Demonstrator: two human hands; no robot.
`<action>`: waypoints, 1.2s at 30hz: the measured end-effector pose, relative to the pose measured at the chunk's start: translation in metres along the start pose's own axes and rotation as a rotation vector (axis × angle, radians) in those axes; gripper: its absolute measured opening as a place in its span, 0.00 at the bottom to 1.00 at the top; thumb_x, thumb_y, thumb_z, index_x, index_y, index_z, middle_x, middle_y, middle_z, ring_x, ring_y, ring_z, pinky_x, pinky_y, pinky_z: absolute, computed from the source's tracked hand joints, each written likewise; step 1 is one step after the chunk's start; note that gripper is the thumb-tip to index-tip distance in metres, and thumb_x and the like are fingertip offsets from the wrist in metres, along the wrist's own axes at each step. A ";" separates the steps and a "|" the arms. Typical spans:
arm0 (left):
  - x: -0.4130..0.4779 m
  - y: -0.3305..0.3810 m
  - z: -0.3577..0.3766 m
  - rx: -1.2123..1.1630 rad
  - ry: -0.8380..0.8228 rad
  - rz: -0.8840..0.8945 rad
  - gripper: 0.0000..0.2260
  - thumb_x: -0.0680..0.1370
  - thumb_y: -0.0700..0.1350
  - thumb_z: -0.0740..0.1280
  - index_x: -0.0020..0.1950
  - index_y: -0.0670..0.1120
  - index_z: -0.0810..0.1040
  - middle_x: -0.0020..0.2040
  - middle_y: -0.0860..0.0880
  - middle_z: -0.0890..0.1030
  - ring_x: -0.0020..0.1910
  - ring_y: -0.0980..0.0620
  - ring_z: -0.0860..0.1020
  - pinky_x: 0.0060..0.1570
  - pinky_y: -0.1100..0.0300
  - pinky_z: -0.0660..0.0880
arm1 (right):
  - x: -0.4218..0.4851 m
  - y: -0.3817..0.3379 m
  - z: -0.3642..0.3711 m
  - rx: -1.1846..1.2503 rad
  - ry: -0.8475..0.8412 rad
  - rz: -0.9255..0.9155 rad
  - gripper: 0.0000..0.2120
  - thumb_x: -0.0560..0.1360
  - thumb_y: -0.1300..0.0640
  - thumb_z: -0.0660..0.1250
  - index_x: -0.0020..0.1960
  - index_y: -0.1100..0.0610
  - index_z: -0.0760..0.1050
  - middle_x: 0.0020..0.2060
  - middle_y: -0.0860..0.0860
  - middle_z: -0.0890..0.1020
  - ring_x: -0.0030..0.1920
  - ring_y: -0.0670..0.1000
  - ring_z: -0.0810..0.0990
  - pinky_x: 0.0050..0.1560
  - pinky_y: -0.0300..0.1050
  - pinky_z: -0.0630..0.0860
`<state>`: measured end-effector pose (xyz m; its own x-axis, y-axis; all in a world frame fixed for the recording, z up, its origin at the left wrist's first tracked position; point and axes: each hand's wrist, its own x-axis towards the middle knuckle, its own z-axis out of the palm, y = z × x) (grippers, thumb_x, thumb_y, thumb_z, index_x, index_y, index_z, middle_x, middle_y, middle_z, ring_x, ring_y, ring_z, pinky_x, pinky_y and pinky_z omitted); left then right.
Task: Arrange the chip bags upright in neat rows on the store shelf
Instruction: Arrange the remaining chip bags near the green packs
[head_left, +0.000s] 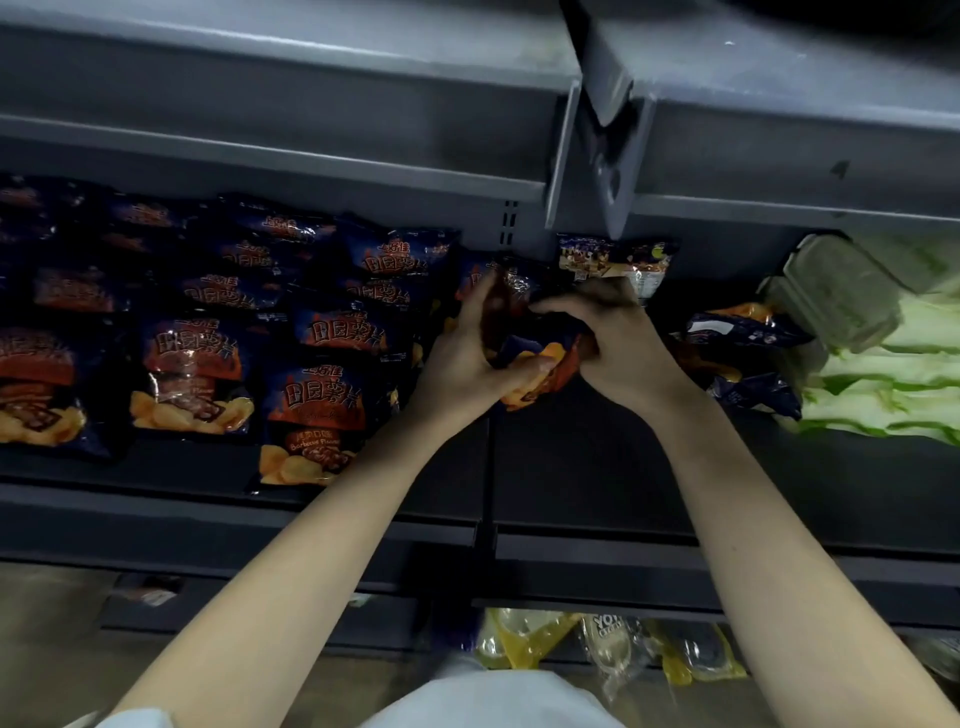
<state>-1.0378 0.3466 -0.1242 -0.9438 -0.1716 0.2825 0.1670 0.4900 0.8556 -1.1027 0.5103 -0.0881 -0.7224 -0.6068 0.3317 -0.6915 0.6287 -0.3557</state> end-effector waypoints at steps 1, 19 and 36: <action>0.000 -0.001 0.002 -0.079 -0.062 -0.039 0.44 0.67 0.49 0.76 0.76 0.50 0.55 0.61 0.60 0.71 0.62 0.63 0.70 0.59 0.75 0.66 | -0.001 -0.001 0.001 0.034 -0.009 0.000 0.25 0.68 0.66 0.64 0.63 0.52 0.75 0.55 0.56 0.75 0.59 0.58 0.68 0.58 0.44 0.66; -0.005 -0.007 0.011 -1.062 0.227 -0.301 0.05 0.75 0.38 0.67 0.49 0.45 0.76 0.44 0.48 0.81 0.46 0.51 0.82 0.43 0.53 0.79 | -0.028 0.004 0.033 1.455 -0.072 0.672 0.38 0.65 0.51 0.73 0.70 0.57 0.62 0.58 0.53 0.78 0.57 0.55 0.78 0.54 0.52 0.77; -0.034 -0.051 0.016 0.597 0.121 0.268 0.30 0.73 0.51 0.67 0.72 0.45 0.62 0.72 0.40 0.63 0.72 0.42 0.61 0.70 0.46 0.63 | -0.017 0.023 0.061 0.803 0.091 0.578 0.23 0.70 0.61 0.72 0.61 0.52 0.67 0.51 0.47 0.79 0.51 0.48 0.79 0.57 0.57 0.76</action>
<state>-1.0183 0.3416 -0.1842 -0.8468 -0.0557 0.5289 0.1722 0.9122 0.3718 -1.1055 0.5056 -0.1548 -0.9679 -0.2502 -0.0253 -0.0473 0.2799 -0.9589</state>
